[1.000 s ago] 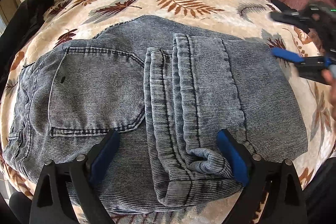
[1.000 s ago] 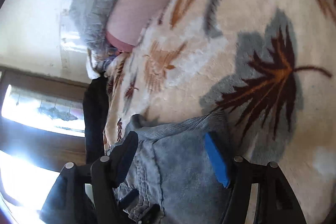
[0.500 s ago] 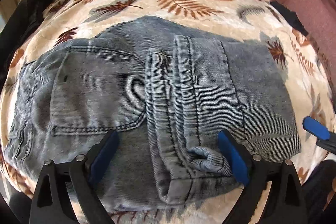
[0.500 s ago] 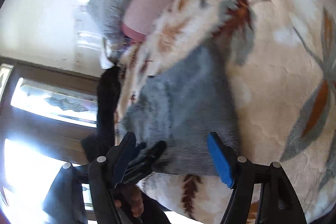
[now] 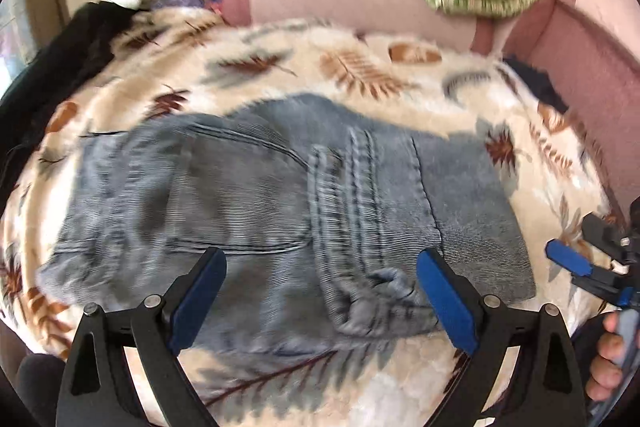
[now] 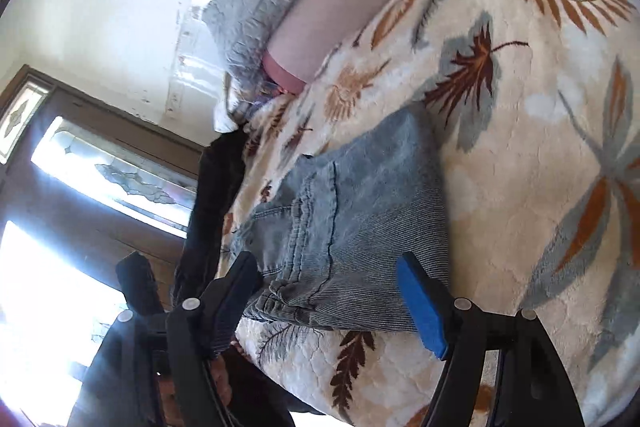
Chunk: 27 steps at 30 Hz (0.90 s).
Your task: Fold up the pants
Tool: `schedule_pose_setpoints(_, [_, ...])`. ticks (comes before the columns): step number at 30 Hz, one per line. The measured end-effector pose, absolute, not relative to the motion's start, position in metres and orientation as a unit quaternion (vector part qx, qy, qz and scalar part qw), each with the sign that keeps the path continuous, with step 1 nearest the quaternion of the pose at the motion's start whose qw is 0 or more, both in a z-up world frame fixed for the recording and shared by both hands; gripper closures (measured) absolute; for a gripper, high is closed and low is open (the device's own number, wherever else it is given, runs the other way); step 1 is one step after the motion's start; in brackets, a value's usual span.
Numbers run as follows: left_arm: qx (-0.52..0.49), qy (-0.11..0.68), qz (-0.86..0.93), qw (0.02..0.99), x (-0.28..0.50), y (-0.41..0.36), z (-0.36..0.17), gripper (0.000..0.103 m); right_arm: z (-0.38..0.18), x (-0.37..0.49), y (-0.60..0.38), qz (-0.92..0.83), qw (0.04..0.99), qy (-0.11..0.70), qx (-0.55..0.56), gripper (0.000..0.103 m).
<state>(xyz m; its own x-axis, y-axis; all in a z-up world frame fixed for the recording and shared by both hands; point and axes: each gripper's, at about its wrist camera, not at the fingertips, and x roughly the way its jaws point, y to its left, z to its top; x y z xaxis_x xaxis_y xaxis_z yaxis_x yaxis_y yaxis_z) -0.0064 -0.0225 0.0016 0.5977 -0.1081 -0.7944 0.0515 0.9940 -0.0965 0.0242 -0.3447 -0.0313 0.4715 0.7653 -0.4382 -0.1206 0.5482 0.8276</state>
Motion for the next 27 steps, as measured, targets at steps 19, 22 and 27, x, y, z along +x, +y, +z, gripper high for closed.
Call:
schedule_pose_setpoints(19, [-0.168,0.416,0.058,0.892,-0.059,0.098,-0.009,0.006,-0.01,0.07,-0.306,0.313,0.77,0.439,0.341,0.027])
schedule_pose_setpoints(22, [-0.191,0.41,0.071,0.889,-0.067,0.114,-0.011,0.006,-0.014,0.105,-0.288,0.3,0.761,0.468,0.334,0.027])
schedule_pose_setpoints(27, [-0.226,0.406,0.087,0.881,-0.072,0.141,-0.015,0.006,-0.069,0.154,-0.272,0.234,0.727,0.561,0.319,0.026])
